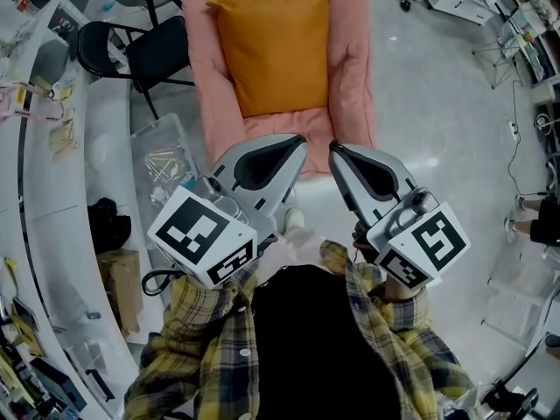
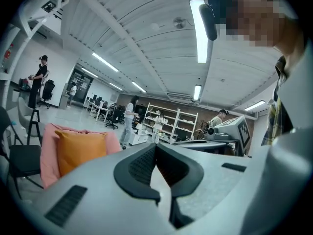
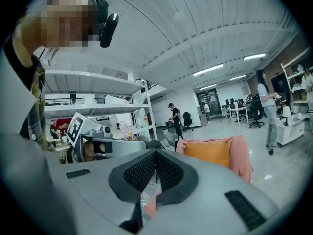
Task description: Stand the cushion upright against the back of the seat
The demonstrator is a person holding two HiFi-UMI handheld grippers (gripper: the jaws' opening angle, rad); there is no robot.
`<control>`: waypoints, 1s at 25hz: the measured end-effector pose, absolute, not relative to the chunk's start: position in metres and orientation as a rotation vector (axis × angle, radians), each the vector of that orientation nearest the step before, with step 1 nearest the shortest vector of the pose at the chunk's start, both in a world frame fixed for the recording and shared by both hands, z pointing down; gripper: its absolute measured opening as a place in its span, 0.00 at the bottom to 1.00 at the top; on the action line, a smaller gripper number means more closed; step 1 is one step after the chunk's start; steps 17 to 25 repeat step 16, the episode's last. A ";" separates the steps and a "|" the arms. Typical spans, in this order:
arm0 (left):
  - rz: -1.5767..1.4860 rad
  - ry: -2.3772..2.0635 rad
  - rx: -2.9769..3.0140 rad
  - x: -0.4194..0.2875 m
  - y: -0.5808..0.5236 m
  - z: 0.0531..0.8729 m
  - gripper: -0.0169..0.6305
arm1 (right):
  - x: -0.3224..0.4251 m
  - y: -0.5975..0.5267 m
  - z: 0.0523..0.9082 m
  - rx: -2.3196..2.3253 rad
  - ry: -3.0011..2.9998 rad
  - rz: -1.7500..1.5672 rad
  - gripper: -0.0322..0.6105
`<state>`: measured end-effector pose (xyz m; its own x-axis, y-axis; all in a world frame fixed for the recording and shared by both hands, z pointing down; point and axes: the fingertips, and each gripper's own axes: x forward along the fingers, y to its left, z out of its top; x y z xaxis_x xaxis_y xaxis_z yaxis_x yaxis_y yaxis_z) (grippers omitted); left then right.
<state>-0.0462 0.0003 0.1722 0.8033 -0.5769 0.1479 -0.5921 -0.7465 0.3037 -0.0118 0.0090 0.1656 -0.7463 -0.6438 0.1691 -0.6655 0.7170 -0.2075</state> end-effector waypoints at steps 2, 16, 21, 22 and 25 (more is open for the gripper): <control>0.085 -0.904 2.664 -0.052 -0.003 0.171 0.03 | -0.011 0.008 0.164 1.075 -2.835 0.393 0.08; 0.207 -0.921 2.771 -0.078 -0.018 0.170 0.03 | -0.005 0.005 0.166 1.081 -2.816 0.375 0.08; 0.207 -0.921 2.771 -0.078 -0.018 0.170 0.03 | -0.005 0.005 0.166 1.081 -2.816 0.375 0.08; 0.207 -0.921 2.771 -0.078 -0.018 0.170 0.03 | -0.005 0.005 0.166 1.081 -2.816 0.375 0.08; 0.207 -0.921 2.771 -0.078 -0.018 0.170 0.03 | -0.005 0.005 0.166 1.081 -2.816 0.375 0.08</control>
